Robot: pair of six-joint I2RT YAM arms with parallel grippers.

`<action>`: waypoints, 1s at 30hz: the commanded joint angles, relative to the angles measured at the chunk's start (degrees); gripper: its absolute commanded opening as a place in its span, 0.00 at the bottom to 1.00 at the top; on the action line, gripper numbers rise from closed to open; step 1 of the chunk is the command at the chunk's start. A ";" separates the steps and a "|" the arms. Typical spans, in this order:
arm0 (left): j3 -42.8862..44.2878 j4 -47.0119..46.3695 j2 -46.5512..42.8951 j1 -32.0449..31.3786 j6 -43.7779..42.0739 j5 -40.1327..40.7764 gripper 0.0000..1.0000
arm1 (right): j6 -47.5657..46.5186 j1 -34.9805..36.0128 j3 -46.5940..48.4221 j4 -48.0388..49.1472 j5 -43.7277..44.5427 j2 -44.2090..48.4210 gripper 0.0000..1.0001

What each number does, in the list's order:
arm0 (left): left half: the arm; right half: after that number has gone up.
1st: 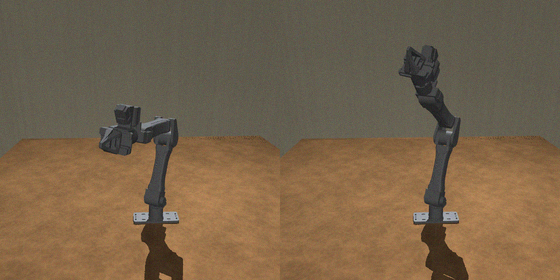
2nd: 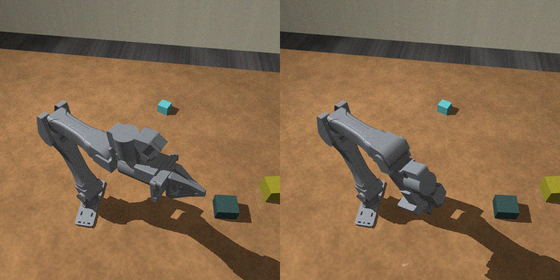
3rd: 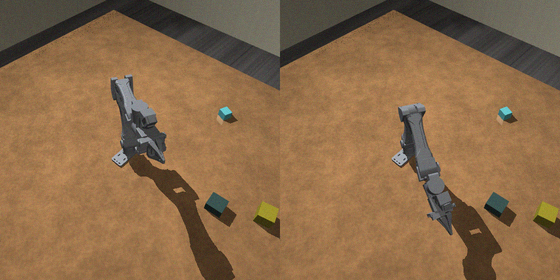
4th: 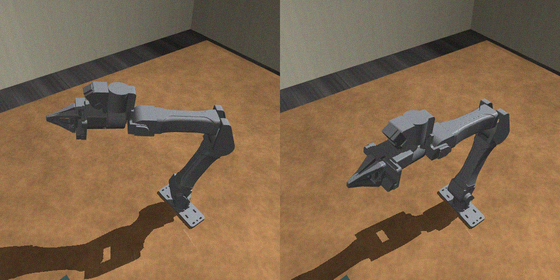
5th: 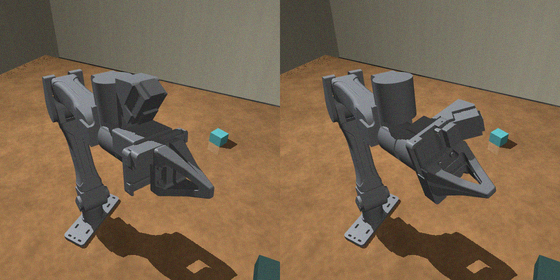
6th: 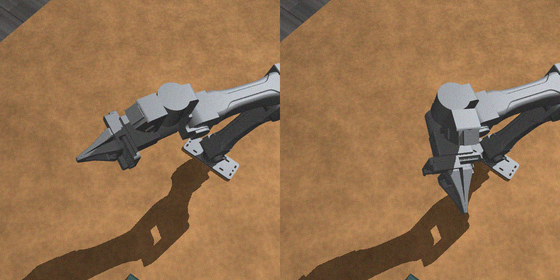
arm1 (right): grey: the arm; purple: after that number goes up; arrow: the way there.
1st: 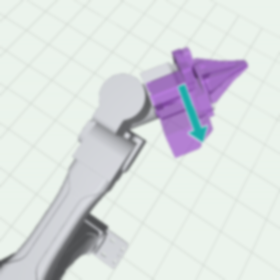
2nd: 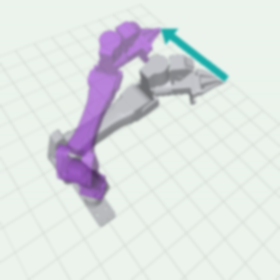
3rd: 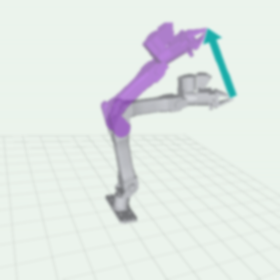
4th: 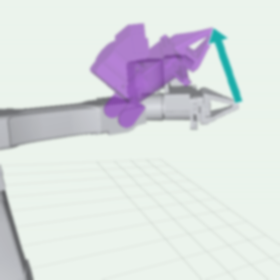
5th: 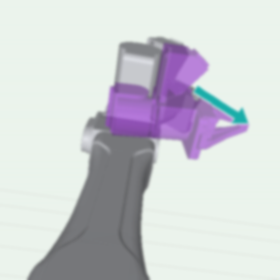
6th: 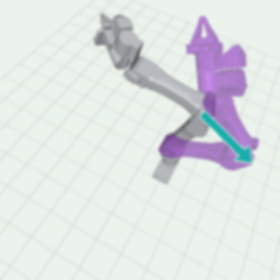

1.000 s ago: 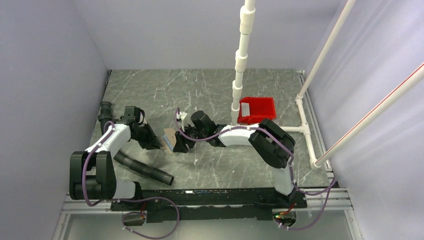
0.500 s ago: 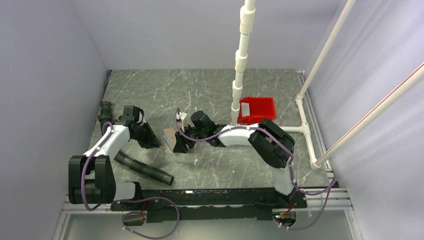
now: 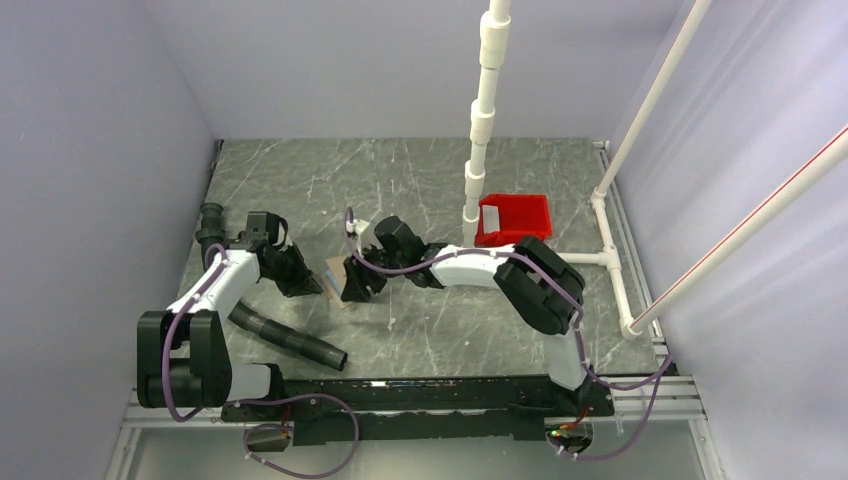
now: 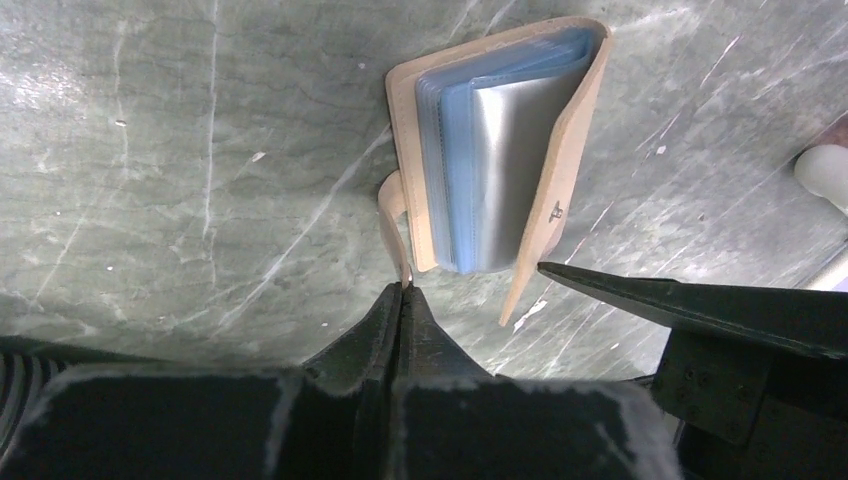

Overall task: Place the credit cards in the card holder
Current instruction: Close the card holder at the center of the board.

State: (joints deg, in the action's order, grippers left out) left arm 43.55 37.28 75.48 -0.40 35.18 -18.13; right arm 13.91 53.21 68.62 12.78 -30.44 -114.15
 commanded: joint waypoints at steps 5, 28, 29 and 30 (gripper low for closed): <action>0.97 -1.20 0.91 0.23 -1.26 -2.55 0.00 | 10.25 -1.14 9.95 -9.21 3.43 -0.48 0.55; 2.95 -4.46 0.12 0.23 -6.68 -7.81 0.00 | 17.21 -1.62 11.32 -6.37 5.06 -11.67 0.20; 3.35 -4.75 0.90 0.23 -6.82 -8.06 0.00 | 17.20 -1.62 11.32 -6.53 5.28 -11.86 0.20; 3.83 -5.01 1.64 0.23 -6.75 -8.22 0.00 | 17.20 -1.57 11.21 -6.71 5.55 -11.93 0.19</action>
State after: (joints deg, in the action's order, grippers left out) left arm 44.07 35.27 75.75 -0.34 29.98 -23.79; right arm 31.68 51.20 79.99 7.44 -29.04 -124.42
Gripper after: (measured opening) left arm 0.007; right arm 0.197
